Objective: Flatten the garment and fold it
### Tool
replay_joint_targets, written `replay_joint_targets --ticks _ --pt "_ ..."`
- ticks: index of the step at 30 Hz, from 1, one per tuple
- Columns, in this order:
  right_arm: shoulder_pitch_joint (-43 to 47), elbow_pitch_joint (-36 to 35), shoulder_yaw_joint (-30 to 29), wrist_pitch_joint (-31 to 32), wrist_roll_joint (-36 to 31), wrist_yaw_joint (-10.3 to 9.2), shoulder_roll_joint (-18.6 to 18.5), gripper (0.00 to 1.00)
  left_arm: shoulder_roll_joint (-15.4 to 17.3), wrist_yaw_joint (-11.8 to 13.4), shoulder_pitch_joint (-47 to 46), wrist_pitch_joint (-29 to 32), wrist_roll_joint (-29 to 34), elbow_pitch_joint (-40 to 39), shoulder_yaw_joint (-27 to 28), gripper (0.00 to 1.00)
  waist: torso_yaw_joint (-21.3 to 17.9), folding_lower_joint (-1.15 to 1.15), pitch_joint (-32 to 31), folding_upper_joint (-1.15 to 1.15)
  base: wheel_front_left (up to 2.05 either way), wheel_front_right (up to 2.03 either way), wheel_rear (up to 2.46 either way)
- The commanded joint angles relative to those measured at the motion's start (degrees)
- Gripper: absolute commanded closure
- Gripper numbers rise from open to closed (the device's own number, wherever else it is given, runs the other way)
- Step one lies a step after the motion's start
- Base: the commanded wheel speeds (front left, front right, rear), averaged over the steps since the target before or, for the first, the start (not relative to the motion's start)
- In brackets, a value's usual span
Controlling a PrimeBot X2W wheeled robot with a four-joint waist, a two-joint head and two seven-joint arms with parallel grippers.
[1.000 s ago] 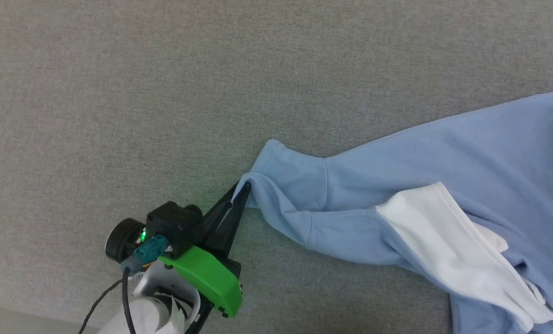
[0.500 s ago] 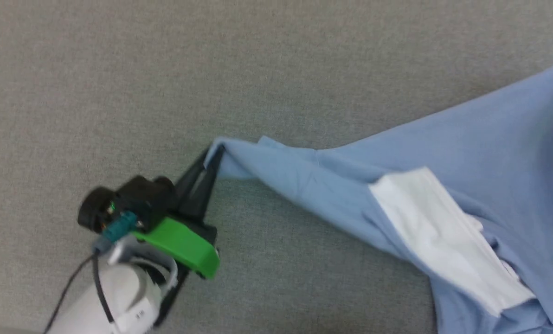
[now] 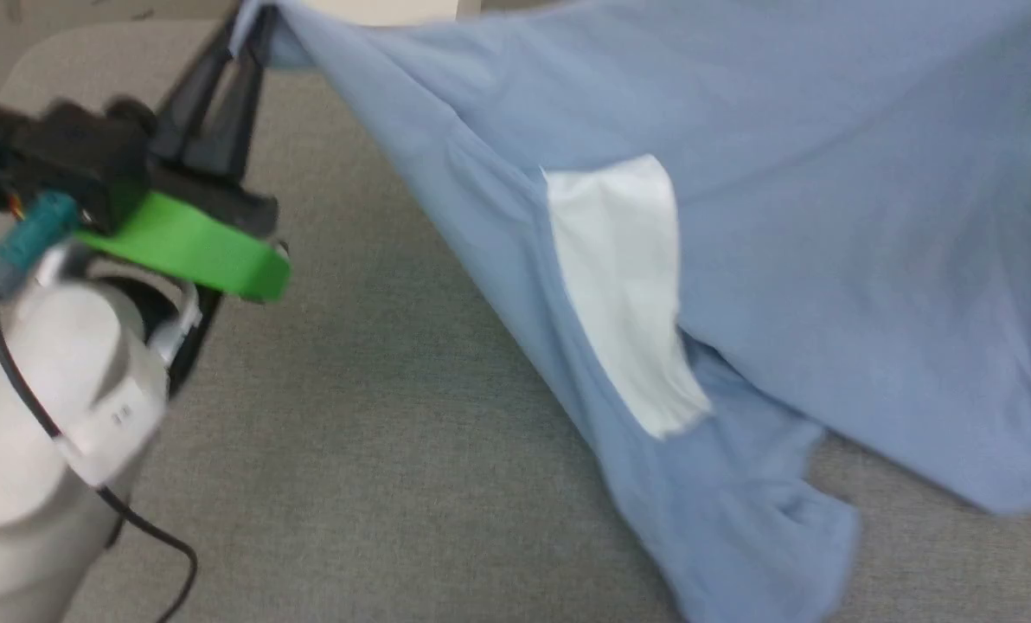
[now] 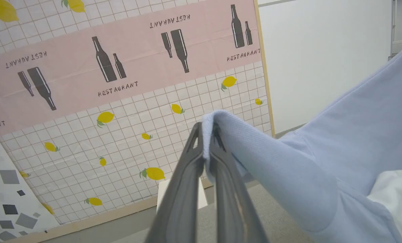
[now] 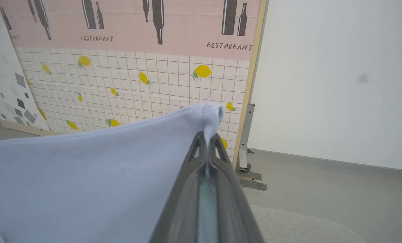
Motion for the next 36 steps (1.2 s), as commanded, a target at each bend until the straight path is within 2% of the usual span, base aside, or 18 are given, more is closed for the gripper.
replay_joint_targets --ticks 1,8,14,20,25,32,34,35,36 --pt "-1.91 0.11 0.58 -0.6 -0.46 -0.08 0.33 1.0 0.71 -1.0 -2.89 0.37 0.39 1.03 0.31 1.0 -2.86 0.0 -4.08 0.0 0.0 0.0 0.0" --pt "-8.59 2.18 4.33 -0.71 -0.45 -0.08 0.59 1.0 0.31 -4.94 -15.0 3.43 -0.24 5.68 0.44 1.0 -5.01 0.0 -8.45 0.0 0.0 0.0 0.0" --pt "-14.23 3.67 8.02 0.16 -0.16 -0.08 0.08 1.0 1.29 -7.88 -24.14 6.81 -0.08 8.49 0.33 1.0 -6.89 0.0 -10.62 0.0 0.0 0.0 0.0" --pt "-17.7 4.43 10.51 2.74 1.31 -0.08 -0.51 1.0 0.6 -9.8 -30.21 11.2 -2.91 9.84 -0.11 1.0 -7.87 0.0 -12.3 0.0 0.0 0.0 0.0" --pt "-19.09 3.18 11.45 5.6 2.27 -0.08 -1.09 1.0 1.24 -10.56 -33.51 14.8 -4.31 9.41 -0.62 1.0 -8.48 0.0 -12.16 0.0 0.0 0.0 0.0" --pt "-22.39 3.7 11.92 11.02 2.9 -0.08 -1.78 1.0 4.33 -11.59 -38.31 21.14 -4.46 10.83 -2.94 1.0 -9.95 0.0 -7.0 0.0 0.0 0.0 0.0" --pt "-24.16 4.8 12.0 12.03 2.32 -0.08 -1.55 1.0 5.36 -11.87 -40.81 22.14 -2.93 11.26 -4.64 1.0 -10.48 0.0 -4.23 0.0 0.0 0.0 0.0" --pt "-27.66 6.97 12.89 12.23 1.01 -0.08 -0.96 1.0 5.89 -12.02 -45.17 21.7 -0.81 12.8 -5.45 1.0 -11.56 0.0 0.29 0.0 0.0 0.0 0.0" --pt "-29.42 8.1 13.17 11.77 0.32 -0.08 -0.76 1.0 5.55 -11.94 -47.05 20.85 0.12 13.71 -5.34 1.0 -11.87 0.0 2.0 0.0 0.0 0.0 0.0"
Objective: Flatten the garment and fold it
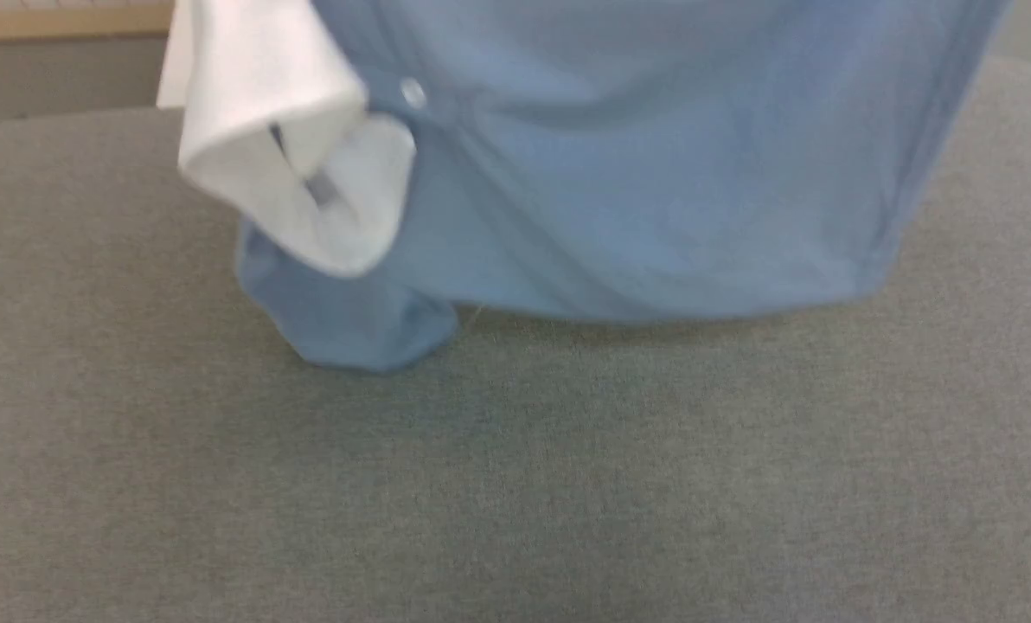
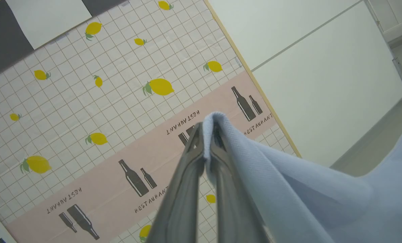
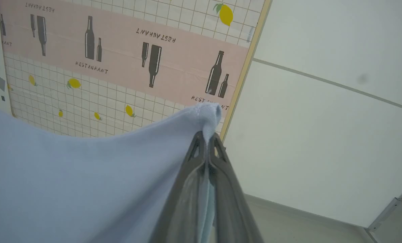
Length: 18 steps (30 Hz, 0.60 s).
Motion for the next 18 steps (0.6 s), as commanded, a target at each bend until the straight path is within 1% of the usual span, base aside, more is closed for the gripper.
replay_joint_targets --ticks 1,7,10,12,18 --pt "-3.24 1.48 0.53 -1.04 -1.29 -0.08 0.45 1.0 -0.36 0.11 -3.39 -1.3 1.41 1.18 0.18 1.0 -2.26 0.0 8.13 0.0 0.0 0.0 0.0" --pt "-14.62 9.12 2.8 -6.68 -5.81 -0.08 2.3 1.0 -2.75 0.53 -14.02 -6.14 7.06 7.12 -0.52 1.0 -3.5 0.0 15.44 0.0 0.0 0.0 0.0" --pt "-18.54 14.28 3.77 -10.99 -7.8 -0.08 4.4 1.0 -3.14 0.49 -17.32 -9.43 9.57 10.66 -1.34 1.0 -4.23 0.0 15.84 0.0 0.0 0.0 0.0" --pt "-20.82 17.68 5.08 -13.51 -9.16 -0.08 5.39 1.0 -3.51 0.3 -18.96 -11.3 10.17 12.59 -2.05 1.0 -4.44 0.0 15.83 0.0 0.0 0.0 0.0" --pt "-28.23 23.3 6.86 -19.33 -11.02 -0.08 4.32 1.0 -4.27 -0.2 -24.57 -14.53 10.57 14.37 -4.31 1.0 -3.05 0.0 21.51 0.0 0.0 0.0 0.0"
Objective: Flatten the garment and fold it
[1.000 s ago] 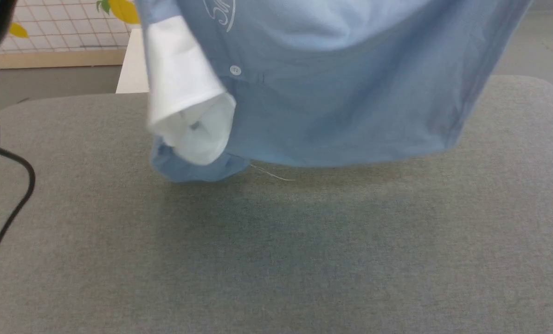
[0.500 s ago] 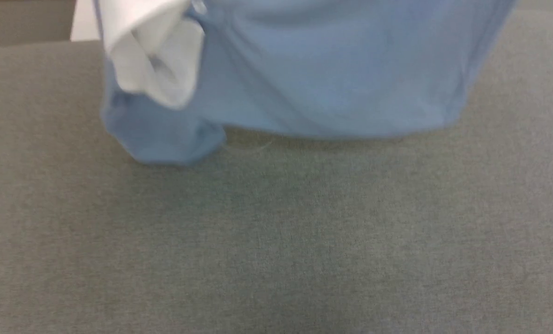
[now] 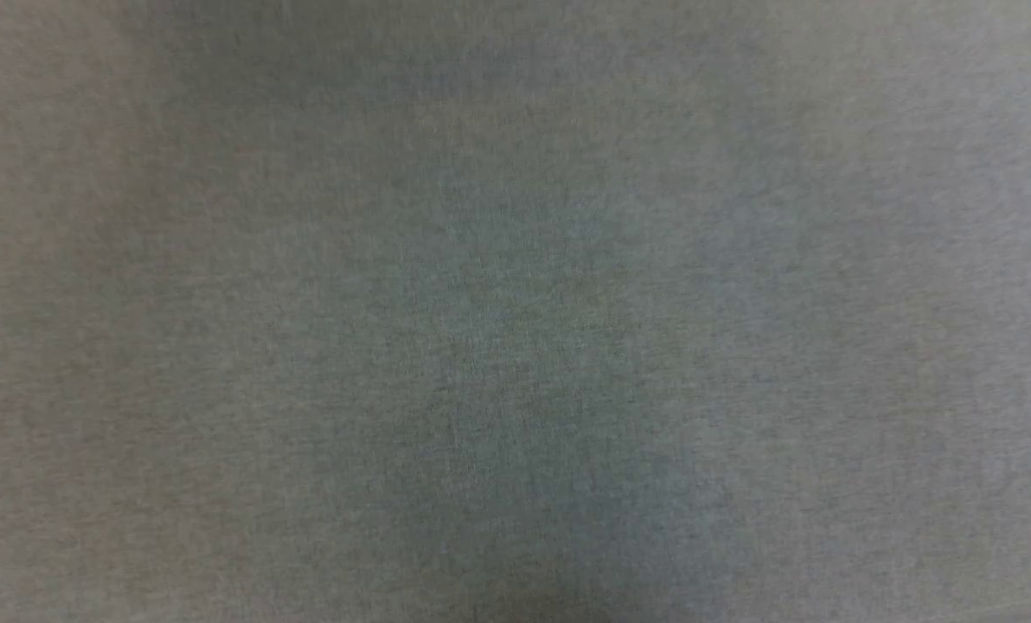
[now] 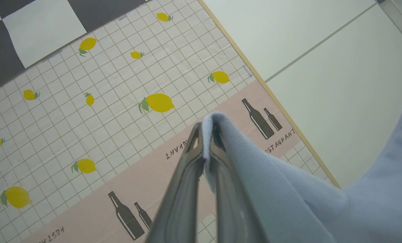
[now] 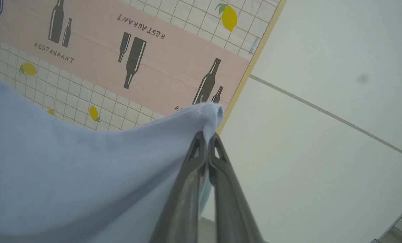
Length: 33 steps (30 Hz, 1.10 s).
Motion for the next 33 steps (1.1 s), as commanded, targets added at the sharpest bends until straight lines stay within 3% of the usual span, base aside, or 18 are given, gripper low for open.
replay_joint_targets --ticks 1,11,15,20,26,33 --pt "-0.87 1.0 0.94 -1.57 -0.74 -0.09 -0.55 1.0 0.03 -0.25 -0.49 -1.25 -0.21 0.04 -0.75 1.0 0.44 -0.01 5.28 0.0 0.0 0.0 0.0" --pt "3.65 4.56 8.85 -10.5 5.17 -0.09 -4.84 1.0 3.2 -0.43 9.03 -11.48 -7.95 -2.53 -6.43 1.0 2.96 -0.01 12.4 0.0 0.0 0.0 0.0" --pt "8.34 0.04 11.55 -12.16 11.37 -0.09 -9.05 1.0 5.68 -0.44 14.0 -14.07 -10.81 -8.37 -10.42 1.0 4.74 -0.01 13.26 0.0 0.0 0.0 0.0" --pt "19.19 -10.19 9.91 -12.08 18.09 -0.09 -16.28 1.0 8.66 -0.06 22.08 -15.78 -12.8 -17.27 -12.55 1.0 6.86 -0.01 11.95 0.0 0.0 0.0 0.0" --pt "38.2 -22.18 2.89 -8.94 21.04 -0.09 -20.7 1.0 11.11 4.63 36.16 -16.32 -14.93 -26.98 -14.36 1.0 8.27 -0.01 7.79 0.0 0.0 0.0 0.0" --pt "60.33 -34.07 -6.08 -5.44 20.57 -0.09 -18.02 1.0 12.14 11.98 52.47 -16.19 -17.69 -33.63 -17.84 1.0 8.67 -0.01 2.12 0.0 0.0 0.0 0.0"
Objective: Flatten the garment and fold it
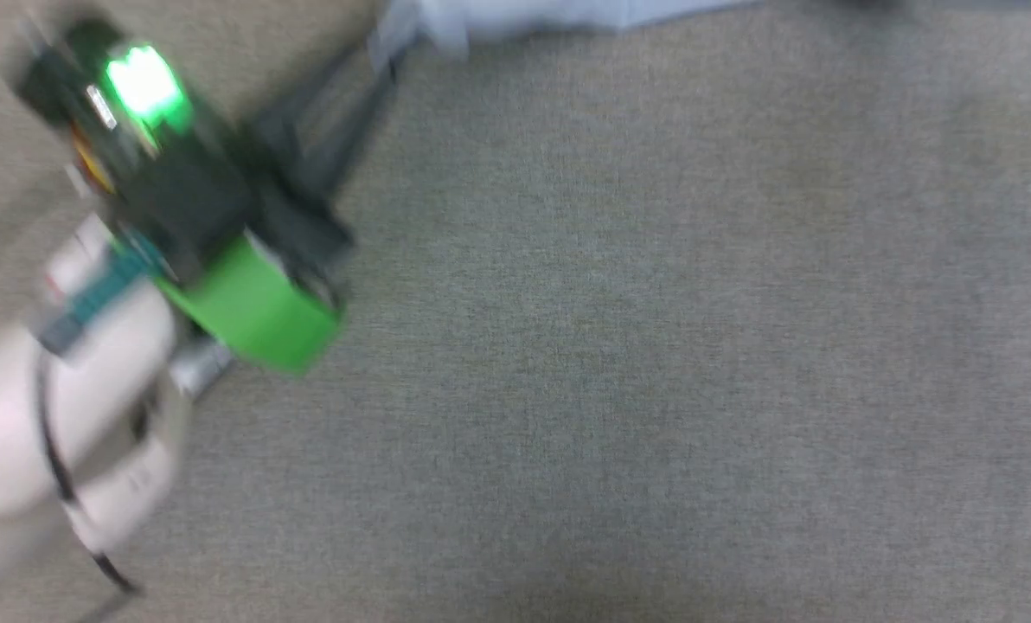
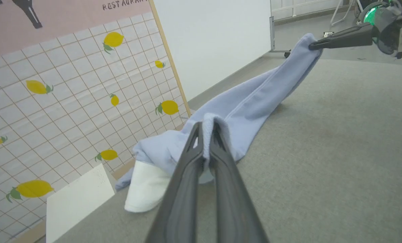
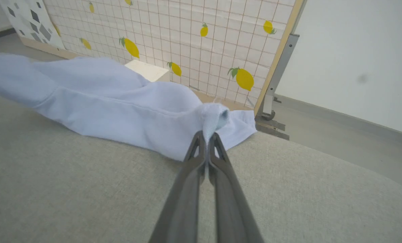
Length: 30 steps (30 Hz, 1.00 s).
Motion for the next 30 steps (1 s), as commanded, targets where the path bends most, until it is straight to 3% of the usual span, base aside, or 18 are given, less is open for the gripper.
replay_joint_targets --ticks 1,5,10,22,30 --pt "3.6 -2.37 -0.85 0.49 -0.3 -0.09 1.12 1.0 0.71 1.6 3.59 0.35 -0.91 -0.82 -0.97 1.0 0.49 0.0 -3.84 0.0 0.0 0.0 0.0" --pt "13.03 -6.35 -3.04 1.76 -1.16 -0.09 3.33 1.0 0.37 5.4 12.38 2.37 -5.32 -2.68 -3.55 1.0 0.61 0.0 -6.62 0.0 0.0 0.0 0.0" --pt "22.46 -7.67 -4.76 3.11 -3.35 -0.09 3.93 1.0 0.16 7.85 20.69 4.53 -11.95 -2.32 -5.49 1.0 0.96 0.0 -9.69 0.0 0.0 0.0 0.0" --pt "40.05 -4.64 -5.81 5.83 -4.21 -0.09 1.63 1.0 -0.99 10.23 34.52 9.51 -26.69 0.57 -8.25 1.0 1.19 0.0 -16.57 0.0 0.0 0.0 0.0" --pt "47.76 -2.35 -4.4 11.14 -0.31 -0.09 0.82 1.0 0.99 12.11 38.99 17.8 -33.78 -0.06 -10.67 1.0 1.32 0.0 -19.3 0.0 0.0 0.0 0.0"
